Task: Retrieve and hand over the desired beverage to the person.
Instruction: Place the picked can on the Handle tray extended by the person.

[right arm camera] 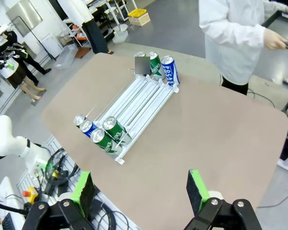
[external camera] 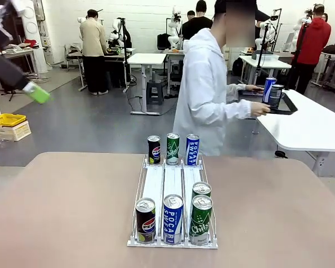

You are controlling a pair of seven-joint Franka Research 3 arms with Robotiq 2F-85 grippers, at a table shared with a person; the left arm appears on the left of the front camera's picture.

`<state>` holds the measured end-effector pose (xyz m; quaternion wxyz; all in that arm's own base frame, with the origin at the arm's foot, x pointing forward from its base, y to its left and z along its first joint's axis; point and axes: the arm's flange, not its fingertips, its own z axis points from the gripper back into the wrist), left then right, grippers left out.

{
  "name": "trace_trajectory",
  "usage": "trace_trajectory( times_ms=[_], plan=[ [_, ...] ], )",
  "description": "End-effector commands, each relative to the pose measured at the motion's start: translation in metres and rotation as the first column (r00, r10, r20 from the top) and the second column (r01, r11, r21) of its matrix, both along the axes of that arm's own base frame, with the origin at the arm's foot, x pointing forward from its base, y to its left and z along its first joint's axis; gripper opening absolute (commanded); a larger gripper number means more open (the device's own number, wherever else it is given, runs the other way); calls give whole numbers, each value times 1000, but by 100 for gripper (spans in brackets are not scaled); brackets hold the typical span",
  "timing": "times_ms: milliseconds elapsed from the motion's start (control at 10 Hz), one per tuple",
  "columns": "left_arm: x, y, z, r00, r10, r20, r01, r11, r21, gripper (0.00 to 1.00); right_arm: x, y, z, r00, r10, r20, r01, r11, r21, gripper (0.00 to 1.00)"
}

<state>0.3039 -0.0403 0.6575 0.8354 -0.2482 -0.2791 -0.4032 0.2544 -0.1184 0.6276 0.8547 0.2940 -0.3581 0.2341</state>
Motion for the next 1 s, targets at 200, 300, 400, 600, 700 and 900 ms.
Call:
trace_trajectory(
  times_ms=[200,300,400,600,700,900],
  plan=[
    [-7,61,17,999,41,29,-35,980,-196,100,3,1,2,1000,22,13,-22,999,32,100],
    [-9,68,15,999,42,20,-37,977,-210,100,3,1,2,1000,22,13,-22,999,32,100],
    [-1,75,16,1000,9,7,-7,972,-233,100,3,1,2,1000,22,13,-22,999,32,100],
    [2,82,14,1000,-19,-22,13,967,-255,100,3,1,2,1000,22,13,-22,999,32,100],
    [4,83,15,999,15,-40,-24,969,-247,100,3,1,2,1000,22,13,-22,999,32,100],
    [-4,78,13,1000,24,-17,-28,971,-236,100,3,1,2,1000,22,13,-22,999,32,100]
  ],
)
